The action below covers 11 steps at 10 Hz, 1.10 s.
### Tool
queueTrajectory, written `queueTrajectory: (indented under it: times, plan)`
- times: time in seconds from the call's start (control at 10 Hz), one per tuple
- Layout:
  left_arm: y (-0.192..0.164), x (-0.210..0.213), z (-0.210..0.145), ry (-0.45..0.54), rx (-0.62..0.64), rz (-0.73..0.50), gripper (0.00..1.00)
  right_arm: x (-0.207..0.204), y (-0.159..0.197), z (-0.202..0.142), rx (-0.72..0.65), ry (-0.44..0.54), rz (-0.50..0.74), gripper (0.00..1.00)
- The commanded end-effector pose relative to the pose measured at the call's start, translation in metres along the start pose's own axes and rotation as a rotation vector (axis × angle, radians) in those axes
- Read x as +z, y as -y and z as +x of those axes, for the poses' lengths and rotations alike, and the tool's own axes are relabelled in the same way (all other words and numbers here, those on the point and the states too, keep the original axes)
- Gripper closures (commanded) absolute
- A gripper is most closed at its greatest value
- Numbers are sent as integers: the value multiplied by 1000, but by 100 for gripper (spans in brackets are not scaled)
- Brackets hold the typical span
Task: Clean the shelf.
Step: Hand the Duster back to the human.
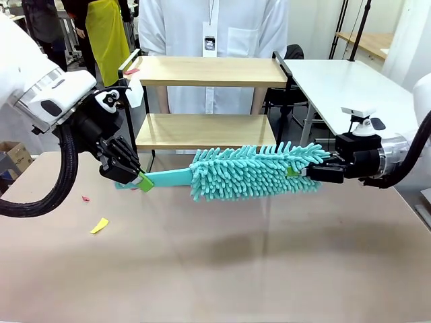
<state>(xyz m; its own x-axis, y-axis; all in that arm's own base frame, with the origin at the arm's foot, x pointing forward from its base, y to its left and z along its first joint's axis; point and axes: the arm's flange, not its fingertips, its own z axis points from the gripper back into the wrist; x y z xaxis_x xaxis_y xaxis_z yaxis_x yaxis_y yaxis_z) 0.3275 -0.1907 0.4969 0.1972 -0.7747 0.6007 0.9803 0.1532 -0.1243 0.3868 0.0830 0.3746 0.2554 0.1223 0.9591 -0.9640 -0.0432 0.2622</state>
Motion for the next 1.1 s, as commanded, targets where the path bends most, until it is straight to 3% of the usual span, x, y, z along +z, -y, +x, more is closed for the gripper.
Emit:
queueTrajectory:
  times: [0.0,0.2,0.3,0.4,0.5,0.6,0.7,1.0]
  plan:
    - [3,0,3,17,-11,-7,87,-3,2,4,25,-8,-8,100]
    - [3,0,3,17,-11,-7,87,-4,4,5,17,-8,0,100]
    - [0,0,0,0,1,0,29,0,0,1,7,1,2,100]
    - [0,4,0,49,-3,-25,29,0,0,1,7,1,2,100]
    - [0,8,-1,104,-2,-52,0,0,0,1,7,1,2,100]
    - [1,19,-10,174,22,-54,28,0,0,1,7,1,2,100]
    - [3,40,-19,254,25,-43,0,0,0,1,7,1,2,100]
    - [4,92,-84,347,93,27,0,0,0,1,7,1,2,100]
